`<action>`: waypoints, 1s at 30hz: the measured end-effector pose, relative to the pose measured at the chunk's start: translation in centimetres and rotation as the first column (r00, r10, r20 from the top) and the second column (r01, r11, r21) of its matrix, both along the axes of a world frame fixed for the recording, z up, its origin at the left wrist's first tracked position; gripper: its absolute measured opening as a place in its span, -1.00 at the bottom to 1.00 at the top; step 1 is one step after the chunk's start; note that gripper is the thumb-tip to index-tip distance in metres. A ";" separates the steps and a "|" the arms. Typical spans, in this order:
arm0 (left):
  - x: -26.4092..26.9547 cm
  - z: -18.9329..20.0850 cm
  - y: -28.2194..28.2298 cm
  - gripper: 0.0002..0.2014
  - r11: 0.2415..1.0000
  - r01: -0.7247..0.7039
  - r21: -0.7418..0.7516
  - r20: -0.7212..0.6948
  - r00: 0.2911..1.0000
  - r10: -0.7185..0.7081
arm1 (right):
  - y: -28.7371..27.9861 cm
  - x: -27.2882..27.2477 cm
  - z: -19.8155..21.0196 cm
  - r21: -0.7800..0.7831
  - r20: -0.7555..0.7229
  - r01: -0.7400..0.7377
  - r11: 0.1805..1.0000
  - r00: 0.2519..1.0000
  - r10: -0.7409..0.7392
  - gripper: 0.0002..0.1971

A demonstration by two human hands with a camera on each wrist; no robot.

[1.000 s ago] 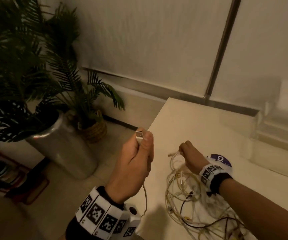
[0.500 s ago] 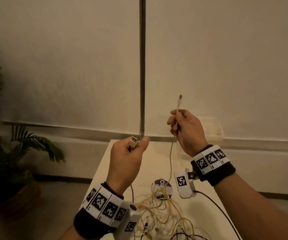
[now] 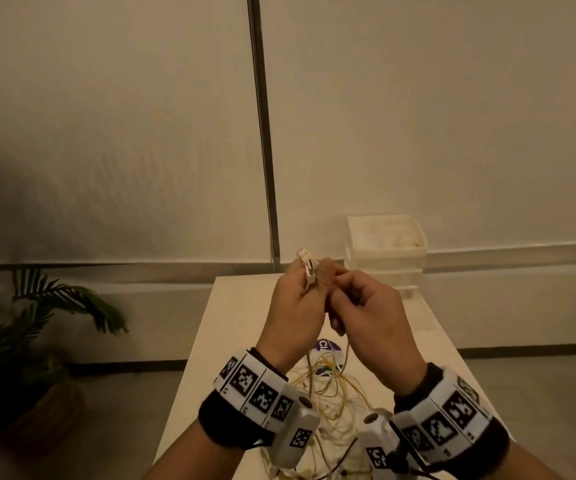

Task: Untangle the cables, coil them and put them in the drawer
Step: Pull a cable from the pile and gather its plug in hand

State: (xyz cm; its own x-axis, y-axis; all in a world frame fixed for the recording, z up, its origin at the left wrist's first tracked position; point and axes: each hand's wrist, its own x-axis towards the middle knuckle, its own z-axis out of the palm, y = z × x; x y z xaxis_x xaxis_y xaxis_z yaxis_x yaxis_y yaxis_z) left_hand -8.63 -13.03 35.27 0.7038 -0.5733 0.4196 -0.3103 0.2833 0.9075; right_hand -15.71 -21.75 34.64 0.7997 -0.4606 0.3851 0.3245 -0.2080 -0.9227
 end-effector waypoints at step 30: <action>1.5 1.0 -2.4 -0.82 0.632 -0.528 0.568 0.699 0.714 -0.032 | -9.2 1.1 -3.9 0.018 -0.121 -0.314 0.949 0.942 0.314 -0.72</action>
